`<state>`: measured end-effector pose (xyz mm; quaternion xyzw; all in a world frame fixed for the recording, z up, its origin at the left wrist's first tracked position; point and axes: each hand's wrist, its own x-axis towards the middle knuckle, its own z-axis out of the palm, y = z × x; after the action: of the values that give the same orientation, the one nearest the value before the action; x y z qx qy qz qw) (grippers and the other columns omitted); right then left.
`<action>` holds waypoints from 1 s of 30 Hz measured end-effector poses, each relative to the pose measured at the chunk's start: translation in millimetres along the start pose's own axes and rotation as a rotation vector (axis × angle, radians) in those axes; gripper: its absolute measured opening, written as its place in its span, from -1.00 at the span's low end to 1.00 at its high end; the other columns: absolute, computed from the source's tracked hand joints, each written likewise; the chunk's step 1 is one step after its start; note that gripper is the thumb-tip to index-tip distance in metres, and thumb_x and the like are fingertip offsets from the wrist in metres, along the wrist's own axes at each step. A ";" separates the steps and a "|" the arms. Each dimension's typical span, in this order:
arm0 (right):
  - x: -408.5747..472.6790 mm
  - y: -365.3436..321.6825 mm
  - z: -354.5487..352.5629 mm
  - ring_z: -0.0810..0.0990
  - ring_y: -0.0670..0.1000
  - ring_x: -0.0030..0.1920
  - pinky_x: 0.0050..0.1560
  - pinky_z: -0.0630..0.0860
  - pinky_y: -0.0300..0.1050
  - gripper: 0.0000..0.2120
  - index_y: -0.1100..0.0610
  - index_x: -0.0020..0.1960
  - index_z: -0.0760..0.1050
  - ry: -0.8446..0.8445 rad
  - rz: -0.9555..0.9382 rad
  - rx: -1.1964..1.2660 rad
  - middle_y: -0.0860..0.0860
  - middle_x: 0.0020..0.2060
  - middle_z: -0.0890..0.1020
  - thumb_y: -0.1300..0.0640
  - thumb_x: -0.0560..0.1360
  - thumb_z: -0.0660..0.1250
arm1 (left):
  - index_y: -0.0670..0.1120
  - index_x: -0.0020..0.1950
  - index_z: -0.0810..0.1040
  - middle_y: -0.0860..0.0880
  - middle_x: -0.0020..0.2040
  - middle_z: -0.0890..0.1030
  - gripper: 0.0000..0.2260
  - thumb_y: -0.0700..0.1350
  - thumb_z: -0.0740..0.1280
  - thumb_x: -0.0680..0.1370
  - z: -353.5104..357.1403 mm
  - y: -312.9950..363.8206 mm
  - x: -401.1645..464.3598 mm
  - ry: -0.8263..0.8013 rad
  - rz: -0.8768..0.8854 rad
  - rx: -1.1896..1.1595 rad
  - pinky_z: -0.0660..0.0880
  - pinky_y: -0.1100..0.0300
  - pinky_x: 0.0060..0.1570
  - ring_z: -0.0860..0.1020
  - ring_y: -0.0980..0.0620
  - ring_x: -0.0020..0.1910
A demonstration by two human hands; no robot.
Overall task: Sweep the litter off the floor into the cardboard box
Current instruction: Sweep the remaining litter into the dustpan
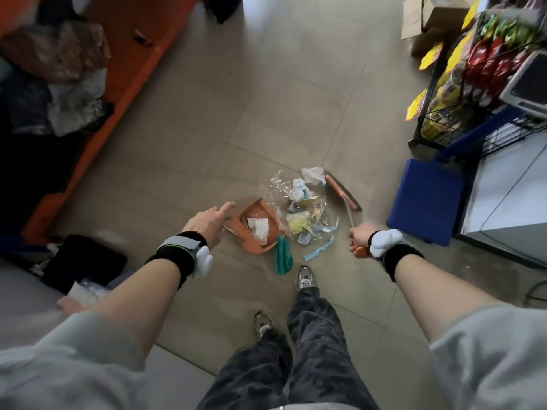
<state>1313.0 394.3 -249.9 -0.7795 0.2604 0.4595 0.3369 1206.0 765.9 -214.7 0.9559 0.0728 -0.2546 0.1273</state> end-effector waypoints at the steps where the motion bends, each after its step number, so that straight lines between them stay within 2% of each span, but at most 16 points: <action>1: -7.9 2.6 11.6 0.51 0.04 -0.42 -0.40 0.47 -0.19 -0.76 0.12 -0.26 0.34 -0.028 -0.005 -0.018 0.10 -0.31 0.51 0.22 0.59 0.17 | 0.11 0.40 0.19 -0.05 0.16 0.54 -0.46 -0.21 0.29 0.49 -0.9 -1.3 2.5 -0.028 0.022 0.007 0.53 -0.04 -0.01 0.57 -0.20 0.05; 3: -23.4 5.7 36.7 0.51 0.03 -0.41 -0.43 0.48 -0.20 -0.75 0.11 -0.26 0.34 -0.071 -0.014 -0.028 0.08 -0.33 0.50 0.19 0.61 0.16 | 0.09 0.30 0.23 -0.05 0.16 0.57 -0.52 -0.25 0.26 0.47 -1.7 0.2 5.8 -0.053 0.048 -0.009 0.53 -0.07 0.02 0.56 -0.19 0.07; 6: -46.0 7.3 73.9 0.52 0.02 -0.41 -0.52 0.49 -0.25 -0.76 0.10 -0.25 0.34 -0.134 -0.018 -0.032 0.07 -0.32 0.51 0.18 0.60 0.17 | 0.05 0.16 0.29 -0.04 0.13 0.57 -0.63 -0.26 0.26 0.44 -3.7 7.9 4.9 -0.036 0.079 0.019 0.53 -0.05 -0.03 0.55 -0.21 0.02; 11: -92.8 11.0 132.4 0.52 0.00 -0.41 -0.61 0.46 -0.32 -0.76 0.10 -0.26 0.35 -0.206 -0.040 -0.014 0.06 -0.33 0.51 0.18 0.59 0.19 | 0.00 0.18 0.39 -0.06 0.13 0.57 -0.67 -0.24 0.26 0.45 -0.5 9.9 -16.8 0.024 0.143 -0.015 0.47 0.02 -0.09 0.54 -0.23 0.04; 15: -114.1 12.7 159.9 0.49 -0.01 -0.44 -0.64 0.40 -0.35 -0.76 0.11 -0.26 0.34 -0.225 -0.043 0.045 0.06 -0.34 0.50 0.17 0.60 0.16 | -0.03 0.25 0.40 -0.09 0.18 0.56 -0.62 -0.26 0.26 0.45 2.9 12.9 -26.3 0.039 0.147 -0.017 0.47 -0.01 -0.03 0.53 -0.27 0.07; 20: -142.3 15.2 159.3 0.48 -0.01 -0.54 -0.57 0.40 -0.26 -0.77 0.19 -0.23 0.36 -0.221 -0.001 0.182 0.09 -0.40 0.47 0.23 0.59 0.08 | -0.01 0.16 0.40 -0.12 0.11 0.56 -0.68 -0.25 0.26 0.44 -3.5 22.7 -37.5 0.029 0.226 0.048 0.42 0.02 -0.15 0.53 -0.28 0.01; 23: -154.9 22.9 147.0 0.40 -0.09 -0.69 -0.65 0.31 -0.38 -0.81 0.19 -0.20 0.34 -0.221 0.048 0.320 0.07 -0.40 0.41 0.25 0.57 0.09 | -0.01 0.16 0.38 -0.11 0.12 0.56 -0.66 -0.27 0.24 0.43 -5.3 29.0 -39.1 0.008 0.261 0.095 0.45 0.00 -0.16 0.55 -0.28 0.00; 30: -175.9 48.3 114.6 0.34 -0.12 -0.69 -0.69 0.24 -0.40 -0.81 0.16 -0.22 0.33 -0.269 0.052 0.387 0.05 -0.41 0.38 0.23 0.57 0.11 | -0.04 0.09 0.41 -0.09 0.06 0.58 -0.75 -0.25 0.23 0.44 -20.4 56.4 -45.3 -0.028 0.350 0.171 0.43 0.05 -0.19 0.54 -0.24 -0.07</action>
<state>1138.7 468.2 -147.1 -0.6251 0.3164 0.5091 0.4999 1188.1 714.2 -163.1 0.9576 -0.1180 -0.2471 0.0889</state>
